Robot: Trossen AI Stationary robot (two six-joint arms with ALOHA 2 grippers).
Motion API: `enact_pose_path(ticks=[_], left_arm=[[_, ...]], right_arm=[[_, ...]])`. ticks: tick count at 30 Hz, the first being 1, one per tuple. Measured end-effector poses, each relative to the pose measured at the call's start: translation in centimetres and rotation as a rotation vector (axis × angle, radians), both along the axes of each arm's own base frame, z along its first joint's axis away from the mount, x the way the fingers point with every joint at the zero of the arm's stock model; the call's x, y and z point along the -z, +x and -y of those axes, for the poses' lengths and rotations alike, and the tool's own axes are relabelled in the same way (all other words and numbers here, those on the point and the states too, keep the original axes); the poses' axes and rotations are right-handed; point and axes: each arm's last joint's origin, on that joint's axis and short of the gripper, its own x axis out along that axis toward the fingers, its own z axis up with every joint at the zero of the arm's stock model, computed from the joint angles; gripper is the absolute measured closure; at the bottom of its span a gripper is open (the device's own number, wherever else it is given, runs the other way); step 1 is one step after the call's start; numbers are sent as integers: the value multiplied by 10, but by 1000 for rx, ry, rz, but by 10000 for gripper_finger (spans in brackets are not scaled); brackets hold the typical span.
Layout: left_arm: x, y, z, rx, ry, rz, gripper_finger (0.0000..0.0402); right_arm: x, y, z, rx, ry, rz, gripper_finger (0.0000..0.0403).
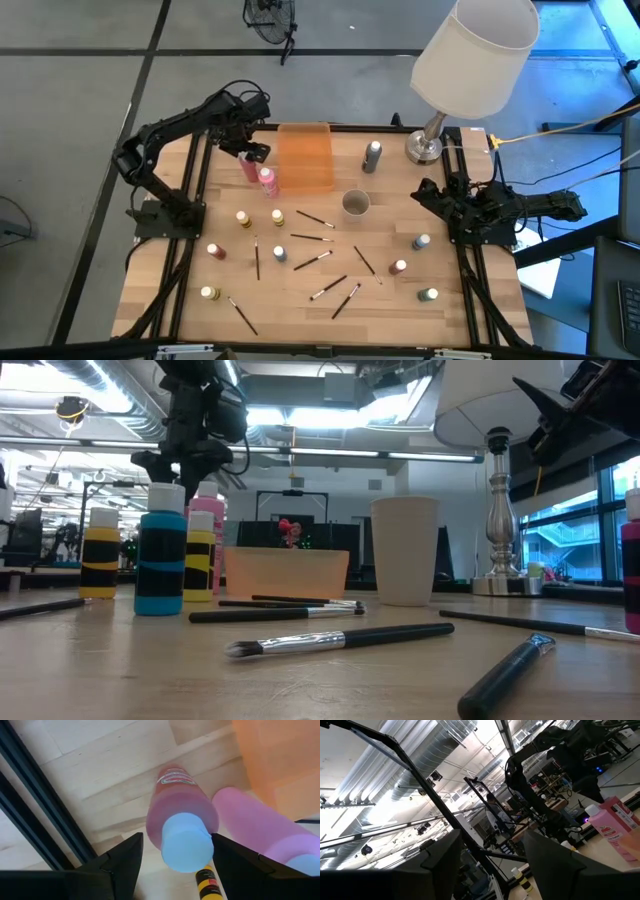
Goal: Pick & Place Paint Supplies
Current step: Put the large red paint bottle into the orange bin
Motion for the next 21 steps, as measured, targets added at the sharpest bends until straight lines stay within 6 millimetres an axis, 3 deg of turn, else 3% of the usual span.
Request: enact_pose_path(ticks=[21], left_arm=[[-7, 0, -2, -23, 34, 82, 174]], right_arm=[[0, 0, 0, 0, 0, 0, 183]])
